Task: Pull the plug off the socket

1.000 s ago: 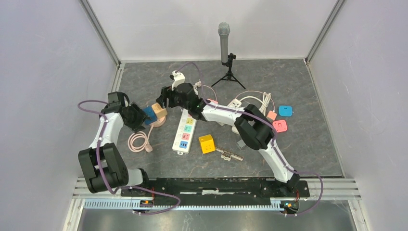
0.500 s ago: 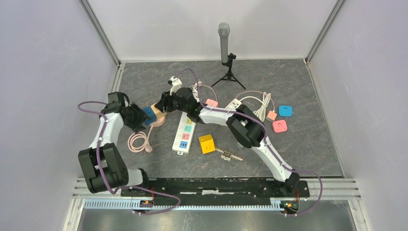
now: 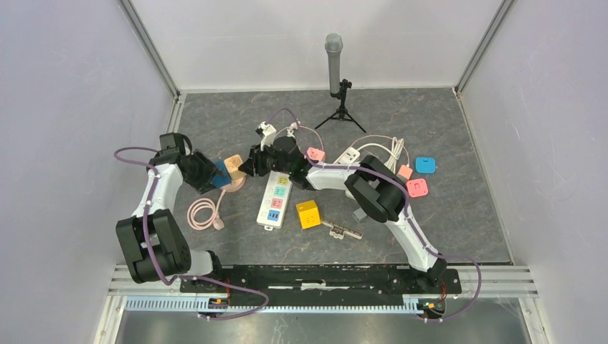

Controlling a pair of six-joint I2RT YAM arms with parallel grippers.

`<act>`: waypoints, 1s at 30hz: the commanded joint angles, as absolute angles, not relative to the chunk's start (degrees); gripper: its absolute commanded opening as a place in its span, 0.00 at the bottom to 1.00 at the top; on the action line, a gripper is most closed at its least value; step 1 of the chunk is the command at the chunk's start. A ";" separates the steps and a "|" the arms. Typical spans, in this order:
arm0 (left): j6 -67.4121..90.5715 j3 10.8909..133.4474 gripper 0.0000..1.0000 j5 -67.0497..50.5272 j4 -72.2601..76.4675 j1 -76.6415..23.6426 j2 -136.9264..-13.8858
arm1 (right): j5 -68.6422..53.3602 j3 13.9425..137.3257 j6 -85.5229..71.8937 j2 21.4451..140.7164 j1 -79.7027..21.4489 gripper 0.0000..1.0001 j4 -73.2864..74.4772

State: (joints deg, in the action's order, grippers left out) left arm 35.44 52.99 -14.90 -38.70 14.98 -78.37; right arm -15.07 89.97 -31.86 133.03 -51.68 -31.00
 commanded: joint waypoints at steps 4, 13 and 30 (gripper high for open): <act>36.81 55.71 0.61 -9.39 -41.04 14.94 -75.68 | -14.73 87.12 -26.76 126.40 -54.60 0.40 -34.04; 39.83 62.60 0.77 -8.87 -40.71 14.94 -79.76 | -7.36 86.03 -23.41 121.42 -54.10 0.43 -31.30; 44.70 65.21 0.95 -5.72 -37.25 14.38 -89.11 | -8.15 79.16 -23.41 117.64 -50.46 0.47 -32.88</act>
State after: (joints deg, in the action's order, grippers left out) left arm 43.59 63.00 -1.72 -40.32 14.96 -86.59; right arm -7.94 78.63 -24.12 119.55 -51.16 -30.83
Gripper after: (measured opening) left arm 0.971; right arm 0.469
